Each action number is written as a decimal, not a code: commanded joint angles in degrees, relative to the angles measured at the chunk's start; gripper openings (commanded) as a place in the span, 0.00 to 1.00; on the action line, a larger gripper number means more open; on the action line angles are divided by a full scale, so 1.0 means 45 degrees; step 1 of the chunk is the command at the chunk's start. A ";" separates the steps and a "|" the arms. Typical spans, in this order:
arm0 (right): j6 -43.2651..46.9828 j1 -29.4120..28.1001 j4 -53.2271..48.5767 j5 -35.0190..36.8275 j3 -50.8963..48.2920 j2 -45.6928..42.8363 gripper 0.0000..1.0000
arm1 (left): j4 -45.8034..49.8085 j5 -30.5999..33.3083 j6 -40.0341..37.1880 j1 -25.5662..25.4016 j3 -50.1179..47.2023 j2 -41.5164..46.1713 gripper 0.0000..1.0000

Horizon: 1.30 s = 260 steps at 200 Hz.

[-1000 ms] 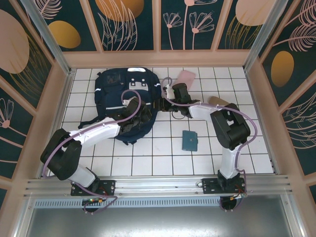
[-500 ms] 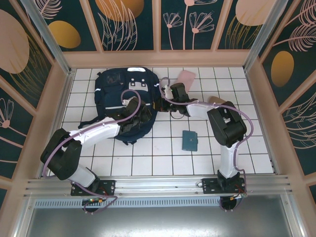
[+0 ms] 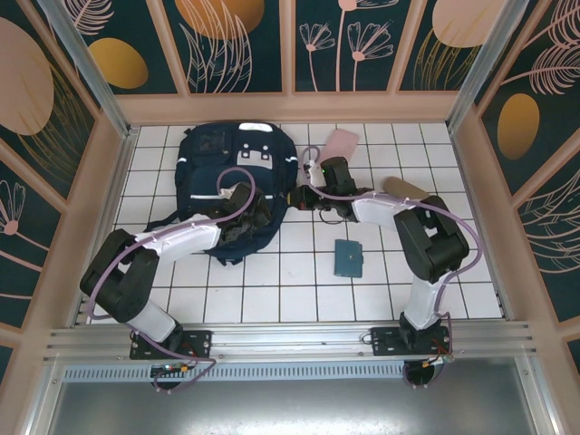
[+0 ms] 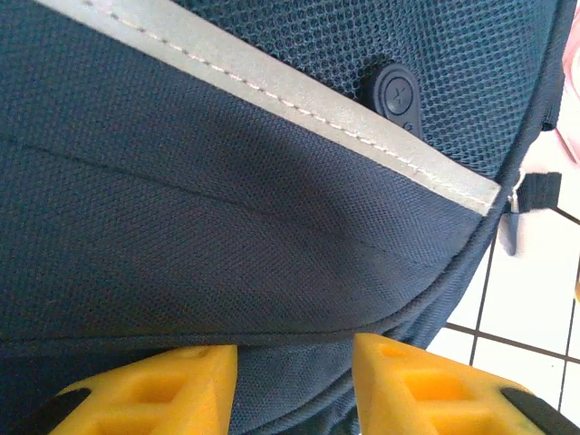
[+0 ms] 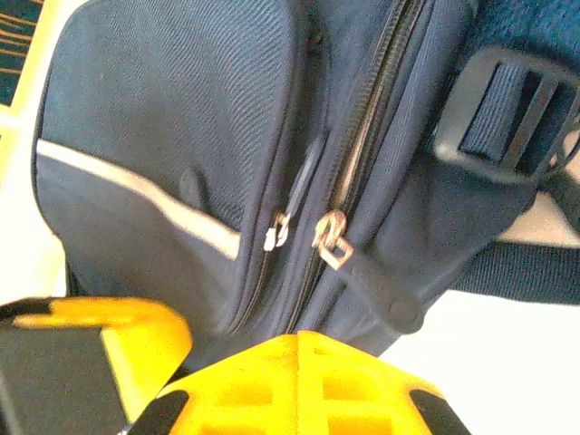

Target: Pack the student bag

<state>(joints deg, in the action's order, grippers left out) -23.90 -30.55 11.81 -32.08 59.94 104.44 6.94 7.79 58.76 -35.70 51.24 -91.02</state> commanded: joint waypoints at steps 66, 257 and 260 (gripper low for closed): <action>0.0163 -0.0802 0.0290 0.0986 -0.1442 -0.1219 0.14 | -0.0689 0.0239 0.0071 0.0334 -0.0001 -0.0487 0.40; 0.7896 -0.2079 -0.1458 0.8061 0.2234 0.2011 0.40 | -0.0019 0.0182 -0.0456 0.0360 0.0107 -0.0036 0.40; 0.7906 -0.2087 -0.1476 0.8089 0.2276 0.2067 0.39 | -0.0019 0.0182 -0.0460 0.0359 0.0106 -0.0028 0.40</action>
<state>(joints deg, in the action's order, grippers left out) 8.75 -39.77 5.74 0.27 67.77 111.24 5.65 7.07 58.02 -35.29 51.27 -91.88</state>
